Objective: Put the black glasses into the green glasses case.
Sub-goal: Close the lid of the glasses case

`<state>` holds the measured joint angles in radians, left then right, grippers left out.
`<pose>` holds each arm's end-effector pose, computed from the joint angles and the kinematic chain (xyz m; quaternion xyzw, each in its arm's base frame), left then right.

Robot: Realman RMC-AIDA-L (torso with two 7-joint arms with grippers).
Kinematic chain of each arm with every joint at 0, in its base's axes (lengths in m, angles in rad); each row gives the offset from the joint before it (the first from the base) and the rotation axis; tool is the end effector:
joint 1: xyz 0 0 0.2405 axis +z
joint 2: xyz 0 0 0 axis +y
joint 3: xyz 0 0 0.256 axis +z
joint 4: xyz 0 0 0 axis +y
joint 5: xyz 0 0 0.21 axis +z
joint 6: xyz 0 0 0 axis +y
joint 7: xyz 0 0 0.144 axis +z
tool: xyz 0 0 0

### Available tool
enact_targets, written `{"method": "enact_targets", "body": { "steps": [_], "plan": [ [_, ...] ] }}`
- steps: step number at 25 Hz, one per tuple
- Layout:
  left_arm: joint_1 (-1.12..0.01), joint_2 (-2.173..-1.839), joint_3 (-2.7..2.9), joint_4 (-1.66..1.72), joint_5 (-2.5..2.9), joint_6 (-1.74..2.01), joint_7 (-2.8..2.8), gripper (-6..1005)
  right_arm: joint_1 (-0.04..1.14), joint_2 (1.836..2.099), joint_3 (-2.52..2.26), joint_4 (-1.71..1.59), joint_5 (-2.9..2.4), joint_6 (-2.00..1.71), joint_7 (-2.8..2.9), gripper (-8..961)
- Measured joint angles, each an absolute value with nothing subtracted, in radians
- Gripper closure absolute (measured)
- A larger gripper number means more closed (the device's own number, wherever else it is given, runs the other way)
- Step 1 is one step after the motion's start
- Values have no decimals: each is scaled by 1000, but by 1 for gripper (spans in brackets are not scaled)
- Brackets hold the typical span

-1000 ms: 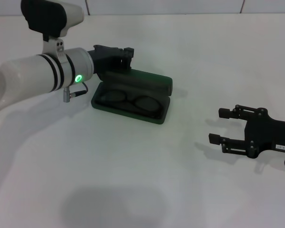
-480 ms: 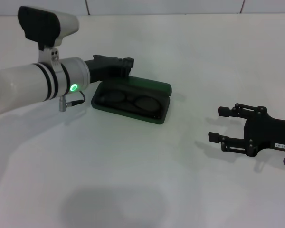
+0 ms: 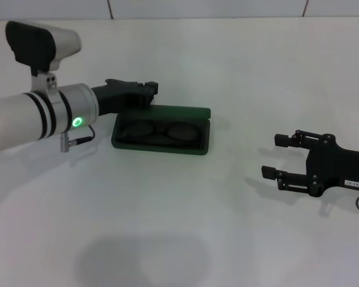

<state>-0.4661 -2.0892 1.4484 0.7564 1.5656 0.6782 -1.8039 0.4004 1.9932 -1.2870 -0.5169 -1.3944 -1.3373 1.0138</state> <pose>-0.2487 0.3835 -0.0567 -0.8619 -0.3726 -0.1758 0.2956 0.2794 0.3078 -0.0308 -0.9461 0.1207 0.2461 0.1724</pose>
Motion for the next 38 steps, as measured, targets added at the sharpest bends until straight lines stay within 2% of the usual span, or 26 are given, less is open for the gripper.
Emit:
{"method": "enact_targets", "body": {
  "steps": [15,38],
  "plan": [
    [-410,-2094,1453,737,1453,739,-1590,984,400,1996,-1287,-517,-1394,-1338,1020,229],
    [-419,-2095,1459,620,1261,819,-1251,983,402,1996,-1287,-524,-1393,-1338,1026,230]
  ]
}}
